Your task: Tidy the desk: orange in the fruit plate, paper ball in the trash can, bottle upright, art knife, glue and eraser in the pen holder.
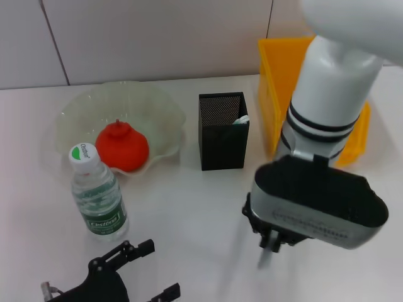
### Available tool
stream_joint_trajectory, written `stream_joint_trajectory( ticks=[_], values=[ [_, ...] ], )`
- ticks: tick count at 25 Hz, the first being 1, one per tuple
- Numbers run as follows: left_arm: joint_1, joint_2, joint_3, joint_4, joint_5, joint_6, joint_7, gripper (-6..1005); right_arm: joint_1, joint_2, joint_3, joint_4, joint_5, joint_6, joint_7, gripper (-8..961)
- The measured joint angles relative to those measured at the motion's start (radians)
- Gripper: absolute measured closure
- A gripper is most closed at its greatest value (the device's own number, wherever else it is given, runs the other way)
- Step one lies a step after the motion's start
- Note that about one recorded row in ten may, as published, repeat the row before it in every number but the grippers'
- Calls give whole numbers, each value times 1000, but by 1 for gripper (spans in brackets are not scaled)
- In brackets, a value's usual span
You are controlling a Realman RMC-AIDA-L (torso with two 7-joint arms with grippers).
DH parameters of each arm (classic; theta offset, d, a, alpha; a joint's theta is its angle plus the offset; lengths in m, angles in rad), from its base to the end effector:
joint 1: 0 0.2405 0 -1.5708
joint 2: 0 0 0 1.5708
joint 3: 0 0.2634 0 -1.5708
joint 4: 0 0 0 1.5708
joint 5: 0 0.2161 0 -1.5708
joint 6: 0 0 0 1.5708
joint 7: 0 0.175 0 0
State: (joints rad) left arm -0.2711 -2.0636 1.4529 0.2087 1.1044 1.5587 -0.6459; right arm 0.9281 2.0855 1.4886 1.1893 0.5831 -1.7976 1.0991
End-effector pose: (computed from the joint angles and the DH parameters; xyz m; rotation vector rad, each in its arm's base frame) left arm -0.2893 0.2254 -0.1015 -2.5942 -0.4113 -1.0069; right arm 0.1280 0.3427 -0.0760 2.2211 1.3716 0.7727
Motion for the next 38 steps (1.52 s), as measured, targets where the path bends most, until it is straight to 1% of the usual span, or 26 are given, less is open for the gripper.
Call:
stream_joint_trajectory(
  ticks=[1, 2, 3, 4, 7, 8, 10, 11, 13, 15, 16, 17, 18, 20, 25, 26, 27, 31, 32, 35, 36, 38],
  values=[
    [6, -4, -8, 0, 0, 3, -1, 153, -5, 1, 35, 31, 17, -13, 44, 841],
    [6, -4, -8, 0, 0, 3, -1, 153, -5, 1, 35, 31, 17, -13, 44, 841],
    [8, -4, -9, 0, 0, 7, -2, 153, -9, 1, 74, 55, 34, -23, 96, 841],
    [10, -4, -9, 0, 0, 15, -5, 153, -11, 2, 89, 67, 40, -24, 124, 841],
    [17, -3, -18, 0, 0, 41, -9, 153, -18, 2, 107, 87, 50, -22, 180, 842],
    [21, -3, -31, -1, -1, 52, -7, 153, -31, 2, 128, 102, 62, -14, 227, 842],
    [24, -4, -39, -1, -1, 53, -4, 153, -37, 3, 140, 109, 70, -13, 247, 842],
    [27, -4, -47, 1, -1, 54, -1, 153, -50, 3, 158, 127, 92, -10, 288, 842],
    [36, -5, -75, -1, -1, 69, -1, 153, -57, 3, 165, 142, 106, -8, 316, 842],
    [37, -4, -83, -2, -1, 78, -2, 153, -70, 2, 173, 166, 118, 2, 356, 842],
    [44, -3, -88, 0, -2, 91, -2, 153, -88, 2, 180, 188, 128, 18, 396, 842],
    [44, -3, -88, 0, -2, 91, -2, 153, -88, 2, 180, 188, 128, 18, 396, 842],
    [47, -3, -90, 2, -2, 98, -1, 153, -108, 1, 185, 213, 145, 28, 433, 842],
    [52, -2, -95, 6, -2, 112, -1, 153, -117, 1, 188, 226, 156, 31, 448, 842],
    [55, 5, -114, 9, -2, 138, -2, 153, -179, -1, 217, 302, 208, 54, 518, 842],
    [58, 10, -126, 9, -1, 155, -2, 153, -200, -1, 223, 322, 217, 69, 541, 842],
    [58, 10, -126, 9, -1, 155, -2, 153, -200, -1, 223, 322, 217, 69, 541, 842],
    [59, 14, -128, 9, -1, 160, -3, 153, -253, -1, 254, 355, 244, 104, 581, 842],
    [59, 14, -128, 9, -1, 160, -3, 153, -253, -1, 254, 355, 244, 104, 581, 842],
    [60, 24, -126, 8, 4, 168, -11, 153, -281, -3, 280, 371, 267, 127, 600, 842],
    [60, 24, -126, 8, 4, 168, -11, 153, -300, -3, 291, 378, 277, 147, 615, 842],
    [60, 25, -121, 9, 4, 169, -11, 153, -312, -3, 295, 382, 286, 162, 624, 842]
  ],
)
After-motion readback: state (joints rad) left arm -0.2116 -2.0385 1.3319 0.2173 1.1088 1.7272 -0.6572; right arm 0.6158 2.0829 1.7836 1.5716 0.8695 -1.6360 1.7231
